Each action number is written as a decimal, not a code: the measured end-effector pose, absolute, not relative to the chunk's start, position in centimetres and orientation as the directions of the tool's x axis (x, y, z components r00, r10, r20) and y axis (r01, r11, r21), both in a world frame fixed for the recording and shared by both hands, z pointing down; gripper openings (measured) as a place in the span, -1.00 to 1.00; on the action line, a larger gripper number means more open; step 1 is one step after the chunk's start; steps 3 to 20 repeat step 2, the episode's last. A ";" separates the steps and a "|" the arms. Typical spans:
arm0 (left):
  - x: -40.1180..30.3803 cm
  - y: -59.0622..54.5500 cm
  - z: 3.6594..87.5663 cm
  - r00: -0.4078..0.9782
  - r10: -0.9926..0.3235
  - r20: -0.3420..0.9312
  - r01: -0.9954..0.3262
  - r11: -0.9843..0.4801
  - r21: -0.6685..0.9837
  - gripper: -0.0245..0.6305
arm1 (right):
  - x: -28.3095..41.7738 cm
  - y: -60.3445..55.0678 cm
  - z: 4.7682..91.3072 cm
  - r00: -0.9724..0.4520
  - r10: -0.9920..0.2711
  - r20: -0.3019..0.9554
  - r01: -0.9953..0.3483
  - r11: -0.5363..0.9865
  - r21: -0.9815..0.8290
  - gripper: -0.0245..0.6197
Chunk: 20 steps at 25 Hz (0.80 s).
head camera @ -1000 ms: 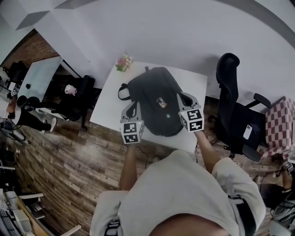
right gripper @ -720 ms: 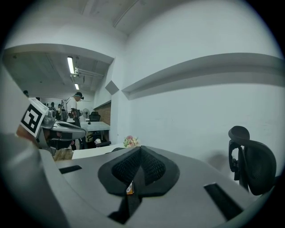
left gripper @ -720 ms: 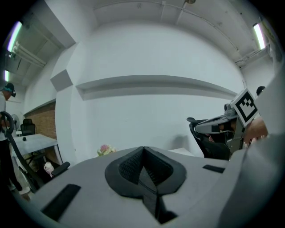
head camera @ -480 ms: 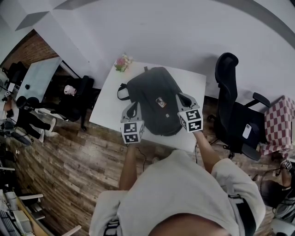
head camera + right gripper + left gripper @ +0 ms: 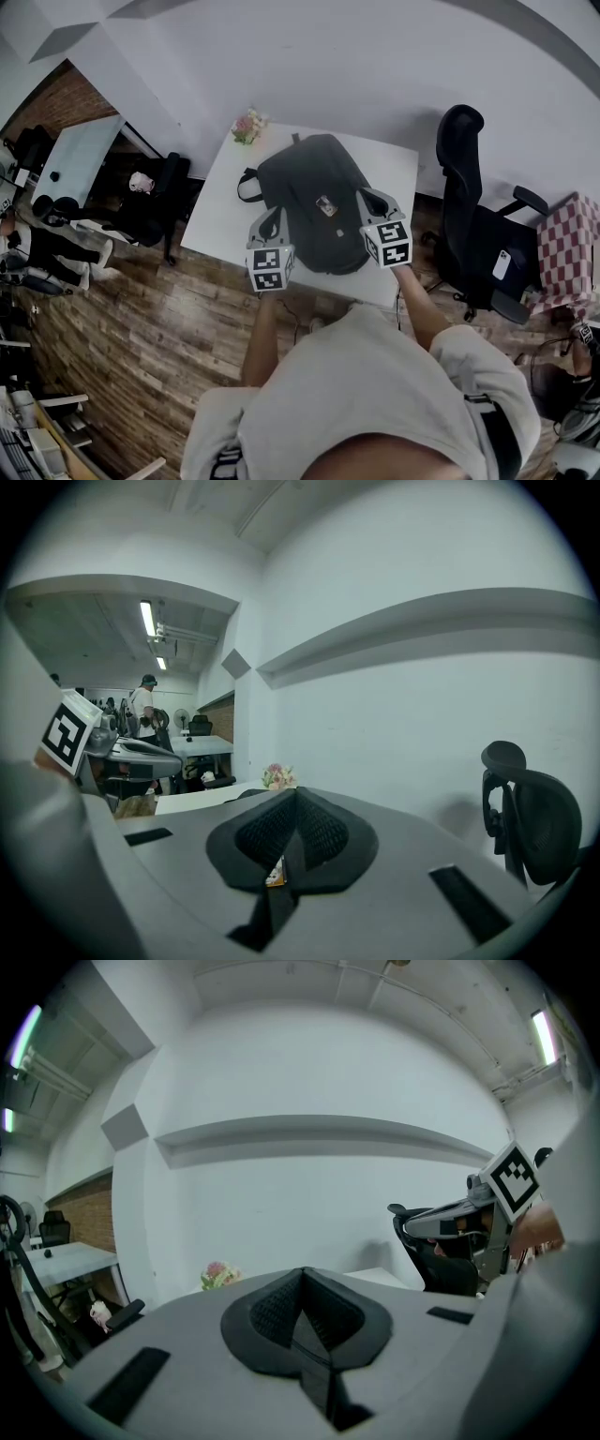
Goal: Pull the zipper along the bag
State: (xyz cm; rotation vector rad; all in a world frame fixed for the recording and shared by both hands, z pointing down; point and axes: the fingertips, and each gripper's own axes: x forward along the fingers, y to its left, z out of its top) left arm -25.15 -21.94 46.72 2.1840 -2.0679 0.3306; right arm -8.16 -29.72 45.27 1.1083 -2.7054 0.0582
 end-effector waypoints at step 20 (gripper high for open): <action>-24.9 -21.8 46.9 0.050 -0.970 0.240 -0.995 -0.068 -0.067 -0.85 | -8.1 -29.6 45.4 -0.693 -0.687 0.217 -0.697 0.716 0.044 -0.88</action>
